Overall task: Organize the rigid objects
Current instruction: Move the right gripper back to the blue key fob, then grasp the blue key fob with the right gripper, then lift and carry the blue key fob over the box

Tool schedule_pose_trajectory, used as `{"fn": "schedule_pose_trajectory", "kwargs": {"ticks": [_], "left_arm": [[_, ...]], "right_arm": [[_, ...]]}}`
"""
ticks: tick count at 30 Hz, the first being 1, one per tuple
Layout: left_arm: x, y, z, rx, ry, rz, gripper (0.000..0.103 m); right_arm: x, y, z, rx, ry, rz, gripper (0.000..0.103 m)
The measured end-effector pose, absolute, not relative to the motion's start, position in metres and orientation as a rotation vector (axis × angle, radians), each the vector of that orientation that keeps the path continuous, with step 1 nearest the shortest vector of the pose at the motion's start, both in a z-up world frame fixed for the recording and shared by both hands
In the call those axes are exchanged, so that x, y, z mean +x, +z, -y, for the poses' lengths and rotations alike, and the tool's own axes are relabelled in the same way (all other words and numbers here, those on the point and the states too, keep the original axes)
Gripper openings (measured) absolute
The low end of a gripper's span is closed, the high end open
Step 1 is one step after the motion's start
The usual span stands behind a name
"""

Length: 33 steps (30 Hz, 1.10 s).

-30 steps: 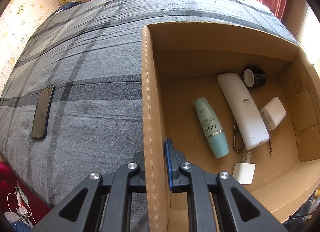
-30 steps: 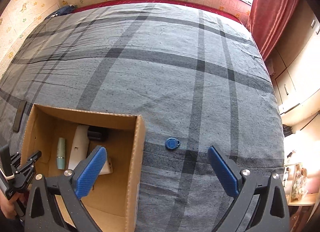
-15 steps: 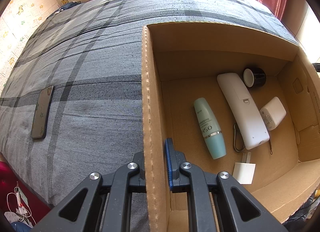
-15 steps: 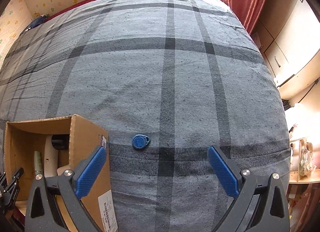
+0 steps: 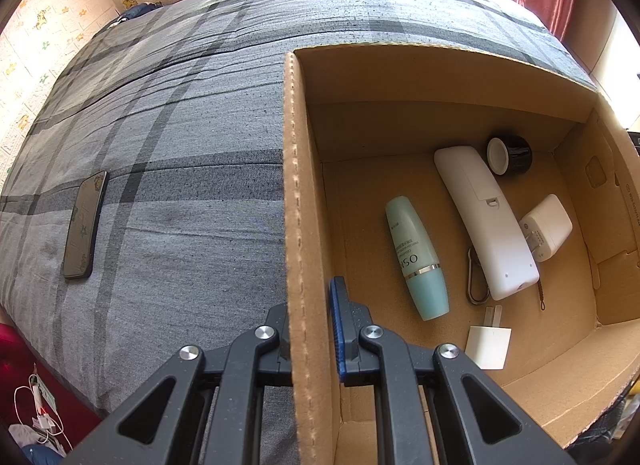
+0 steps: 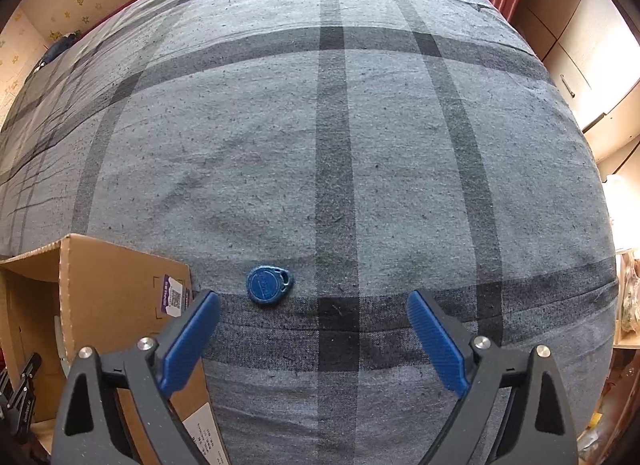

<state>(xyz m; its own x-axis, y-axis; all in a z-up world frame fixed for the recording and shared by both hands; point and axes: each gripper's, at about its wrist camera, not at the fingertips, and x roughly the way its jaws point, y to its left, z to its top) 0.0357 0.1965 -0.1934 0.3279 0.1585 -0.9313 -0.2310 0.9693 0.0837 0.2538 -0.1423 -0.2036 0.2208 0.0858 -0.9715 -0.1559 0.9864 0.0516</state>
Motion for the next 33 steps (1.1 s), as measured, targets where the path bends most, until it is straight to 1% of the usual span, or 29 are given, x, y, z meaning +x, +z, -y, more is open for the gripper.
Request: {"fn": "schedule_pose_trajectory", "kwargs": {"ticks": [1, 4, 8, 12, 15, 19, 20, 21, 22, 33], "left_arm": [[0.036, -0.193, -0.197, -0.069, 0.255, -1.21, 0.013], [0.035, -0.194, -0.196, -0.068, 0.256, -1.209, 0.013], [0.035, -0.194, -0.196, -0.069, 0.257, -1.21, 0.013], [0.035, -0.194, -0.196, -0.068, 0.257, -1.21, 0.013], [0.035, -0.194, -0.196, -0.07, 0.257, -1.21, 0.013], [0.035, -0.194, -0.197, -0.069, 0.257, -1.21, 0.013], [0.035, -0.194, -0.197, -0.069, 0.257, -1.211, 0.013], [0.034, -0.194, -0.197, -0.07, 0.257, -1.211, 0.013], [0.034, -0.195, -0.197, -0.071, 0.257, -1.211, 0.013], [0.034, -0.194, -0.198, -0.07, 0.258, -1.212, 0.013]], "right_arm": [[0.255, -0.206, 0.14, -0.066, 0.173, -1.343, 0.075], [0.257, -0.211, 0.135, -0.061, 0.194, -1.348, 0.07], [0.261, -0.221, 0.128, -0.047, 0.212, -1.369, 0.069], [0.265, -0.232, 0.121, -0.062, 0.215, -1.388, 0.06], [0.267, -0.241, 0.114, -0.073, 0.216, -1.4, 0.058], [0.269, -0.25, 0.107, -0.104, 0.202, -1.404, 0.052], [0.269, -0.252, 0.104, -0.115, 0.197, -1.405, 0.05], [0.268, -0.253, 0.103, -0.126, 0.194, -1.403, 0.037], [0.267, -0.254, 0.101, -0.135, 0.192, -1.398, 0.035], [0.262, -0.24, 0.091, -0.168, 0.188, -1.376, 0.035]]}}
